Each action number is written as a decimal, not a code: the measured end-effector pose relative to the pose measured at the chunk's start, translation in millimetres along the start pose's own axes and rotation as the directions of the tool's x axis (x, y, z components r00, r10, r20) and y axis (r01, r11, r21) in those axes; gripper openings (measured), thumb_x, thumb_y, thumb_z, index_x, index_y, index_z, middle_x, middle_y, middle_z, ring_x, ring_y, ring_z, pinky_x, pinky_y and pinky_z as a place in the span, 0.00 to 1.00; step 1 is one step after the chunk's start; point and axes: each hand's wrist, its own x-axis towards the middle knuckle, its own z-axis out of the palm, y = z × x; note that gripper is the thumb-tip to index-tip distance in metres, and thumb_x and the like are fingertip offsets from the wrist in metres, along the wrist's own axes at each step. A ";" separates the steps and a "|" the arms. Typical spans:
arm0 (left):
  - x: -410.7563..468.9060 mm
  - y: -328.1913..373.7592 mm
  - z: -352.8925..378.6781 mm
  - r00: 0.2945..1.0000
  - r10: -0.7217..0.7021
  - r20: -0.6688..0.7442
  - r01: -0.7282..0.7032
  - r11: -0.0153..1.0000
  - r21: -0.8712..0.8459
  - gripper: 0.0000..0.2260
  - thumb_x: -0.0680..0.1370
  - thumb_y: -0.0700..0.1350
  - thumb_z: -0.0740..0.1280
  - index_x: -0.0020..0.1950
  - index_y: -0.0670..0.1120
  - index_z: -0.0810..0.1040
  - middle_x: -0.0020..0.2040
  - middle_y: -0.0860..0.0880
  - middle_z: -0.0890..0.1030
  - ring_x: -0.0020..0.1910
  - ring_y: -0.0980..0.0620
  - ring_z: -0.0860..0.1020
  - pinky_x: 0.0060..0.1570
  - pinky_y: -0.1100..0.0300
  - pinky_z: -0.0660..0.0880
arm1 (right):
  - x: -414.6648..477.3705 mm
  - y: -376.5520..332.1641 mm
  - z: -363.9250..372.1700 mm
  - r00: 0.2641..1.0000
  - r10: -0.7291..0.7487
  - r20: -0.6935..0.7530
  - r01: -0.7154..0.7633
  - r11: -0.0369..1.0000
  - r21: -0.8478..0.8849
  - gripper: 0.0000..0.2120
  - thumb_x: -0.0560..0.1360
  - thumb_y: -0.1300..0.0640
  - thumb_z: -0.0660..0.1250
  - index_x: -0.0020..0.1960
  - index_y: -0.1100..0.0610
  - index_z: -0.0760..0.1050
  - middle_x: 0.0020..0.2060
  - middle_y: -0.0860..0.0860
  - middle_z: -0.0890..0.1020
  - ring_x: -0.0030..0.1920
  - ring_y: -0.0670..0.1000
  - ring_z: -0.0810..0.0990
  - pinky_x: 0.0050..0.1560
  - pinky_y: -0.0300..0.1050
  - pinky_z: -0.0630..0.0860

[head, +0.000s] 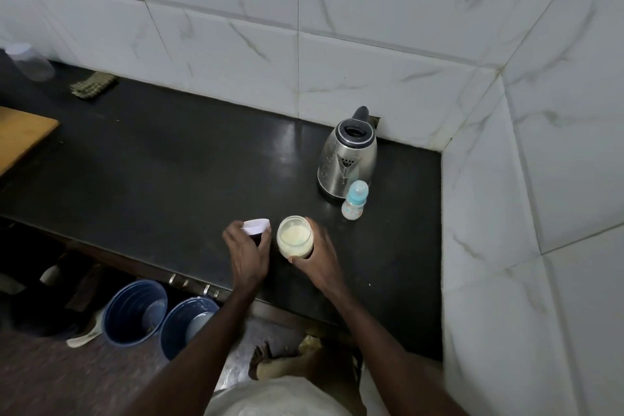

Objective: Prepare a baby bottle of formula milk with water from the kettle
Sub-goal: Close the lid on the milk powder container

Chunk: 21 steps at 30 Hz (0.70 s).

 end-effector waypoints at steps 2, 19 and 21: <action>2.5 5.9 -2.5 1.000 0.002 -0.012 -0.003 0.999 -0.053 0.22 0.80 0.48 0.72 0.64 0.37 0.68 0.63 0.39 0.70 0.64 0.40 0.72 0.65 0.53 0.68 | -0.3 -0.7 0.1 1.000 -0.016 -0.019 0.016 1.000 0.001 0.43 0.65 0.60 0.78 0.78 0.53 0.68 0.73 0.48 0.73 0.73 0.47 0.71 0.75 0.42 0.67; -18.2 27.6 1.7 0.926 0.344 0.159 -0.329 0.938 -0.111 0.26 0.71 0.58 0.73 0.63 0.50 0.70 0.59 0.54 0.72 0.60 0.52 0.74 0.59 0.60 0.72 | 1.1 -5.9 3.8 0.995 -0.038 -0.089 0.042 0.998 0.046 0.27 0.71 0.49 0.75 0.68 0.43 0.73 0.64 0.41 0.77 0.66 0.45 0.77 0.70 0.49 0.74; -18.6 27.7 2.1 0.913 0.369 0.177 -0.358 0.929 -0.092 0.28 0.70 0.59 0.74 0.65 0.49 0.70 0.61 0.53 0.72 0.62 0.52 0.73 0.60 0.60 0.72 | 0.0 -4.0 5.1 0.993 -0.018 -0.114 0.023 0.998 0.051 0.27 0.70 0.48 0.75 0.68 0.42 0.74 0.64 0.41 0.78 0.66 0.43 0.77 0.69 0.50 0.76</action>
